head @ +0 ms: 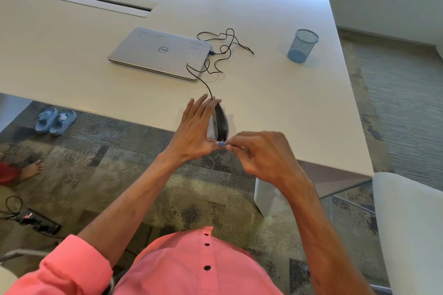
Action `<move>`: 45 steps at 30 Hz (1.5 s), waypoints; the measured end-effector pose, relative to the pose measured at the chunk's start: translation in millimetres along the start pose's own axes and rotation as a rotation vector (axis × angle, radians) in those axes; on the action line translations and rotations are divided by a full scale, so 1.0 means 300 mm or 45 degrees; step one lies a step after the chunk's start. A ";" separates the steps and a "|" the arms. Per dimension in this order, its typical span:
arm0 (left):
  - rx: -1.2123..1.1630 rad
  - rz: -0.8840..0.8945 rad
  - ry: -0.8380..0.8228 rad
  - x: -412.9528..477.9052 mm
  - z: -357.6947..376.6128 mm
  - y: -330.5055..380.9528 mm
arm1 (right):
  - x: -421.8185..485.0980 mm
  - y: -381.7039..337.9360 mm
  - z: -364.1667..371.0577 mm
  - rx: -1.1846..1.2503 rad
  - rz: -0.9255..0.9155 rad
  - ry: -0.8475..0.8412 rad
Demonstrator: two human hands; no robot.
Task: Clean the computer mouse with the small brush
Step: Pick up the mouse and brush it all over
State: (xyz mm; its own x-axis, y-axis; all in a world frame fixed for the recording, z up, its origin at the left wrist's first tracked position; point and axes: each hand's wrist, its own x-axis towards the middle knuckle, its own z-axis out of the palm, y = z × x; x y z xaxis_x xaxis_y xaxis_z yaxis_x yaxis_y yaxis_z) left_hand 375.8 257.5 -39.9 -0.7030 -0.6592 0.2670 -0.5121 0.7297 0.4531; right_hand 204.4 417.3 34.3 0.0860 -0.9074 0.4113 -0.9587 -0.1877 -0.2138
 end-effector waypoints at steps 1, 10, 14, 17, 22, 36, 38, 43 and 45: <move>0.001 0.001 -0.004 0.001 0.003 -0.001 | 0.003 0.003 -0.007 0.018 0.023 0.014; -0.026 0.020 0.062 0.017 0.020 -0.007 | 0.049 0.015 0.012 -0.171 0.013 0.275; -0.003 0.053 0.082 0.014 0.020 -0.009 | 0.024 0.004 0.002 -0.103 0.023 0.103; 0.000 0.089 0.056 0.004 0.021 -0.011 | 0.010 0.004 -0.012 -0.013 0.053 -0.036; -0.010 0.076 0.048 0.003 0.032 -0.017 | 0.032 0.007 -0.019 -0.035 0.065 0.219; -0.080 0.010 0.014 -0.001 0.013 -0.012 | -0.013 0.002 -0.037 0.131 0.142 -0.032; -0.115 -0.018 0.023 0.001 0.005 -0.003 | -0.013 0.001 -0.035 0.193 0.174 0.029; -0.173 -0.044 0.049 0.009 -0.021 0.009 | -0.020 0.013 -0.023 0.150 0.264 0.124; -0.205 -0.085 0.051 0.008 -0.028 0.011 | -0.032 0.036 -0.028 0.126 0.337 0.169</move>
State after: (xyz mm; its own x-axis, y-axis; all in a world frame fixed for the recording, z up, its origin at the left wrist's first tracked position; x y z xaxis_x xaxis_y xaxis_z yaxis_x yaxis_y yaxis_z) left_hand 376.4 256.8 -30.7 -0.6484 -0.7141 0.2641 -0.4689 0.6478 0.6004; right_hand 190.8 427.3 35.4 -0.2056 -0.8737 0.4408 -0.9114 0.0070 -0.4114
